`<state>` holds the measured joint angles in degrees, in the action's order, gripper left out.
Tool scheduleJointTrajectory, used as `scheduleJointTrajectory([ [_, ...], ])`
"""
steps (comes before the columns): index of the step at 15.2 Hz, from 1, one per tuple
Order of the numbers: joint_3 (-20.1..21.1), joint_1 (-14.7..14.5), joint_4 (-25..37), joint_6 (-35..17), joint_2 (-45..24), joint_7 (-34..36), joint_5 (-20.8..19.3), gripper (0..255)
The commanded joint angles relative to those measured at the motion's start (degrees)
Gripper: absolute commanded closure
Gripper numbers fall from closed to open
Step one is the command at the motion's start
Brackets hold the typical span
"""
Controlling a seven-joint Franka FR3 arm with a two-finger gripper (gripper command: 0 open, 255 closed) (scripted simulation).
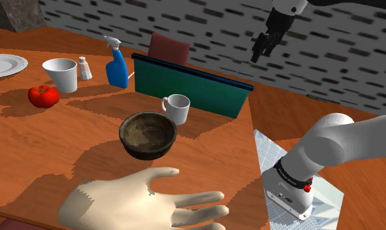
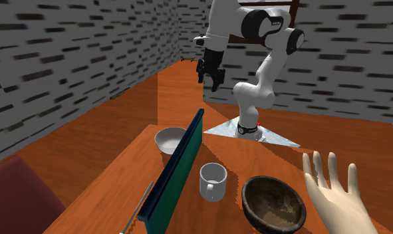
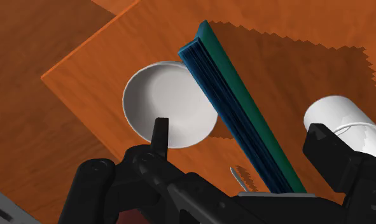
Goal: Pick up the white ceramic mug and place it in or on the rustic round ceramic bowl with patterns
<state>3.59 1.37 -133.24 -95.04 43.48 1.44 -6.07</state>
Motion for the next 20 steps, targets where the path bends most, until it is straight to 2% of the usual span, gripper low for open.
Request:
scheduleJointTrajectory([
  [1, 0.0, 0.0, 0.0, 0.0, 0.0, 0.0, 0.0, 0],
  [11, 5.65, -2.01, -3.78, -14.71, -12.49, 8.84, 4.96, 0],
  [20, 10.66, -3.32, -0.98, -27.11, -28.52, 16.5, 6.71, 0],
])
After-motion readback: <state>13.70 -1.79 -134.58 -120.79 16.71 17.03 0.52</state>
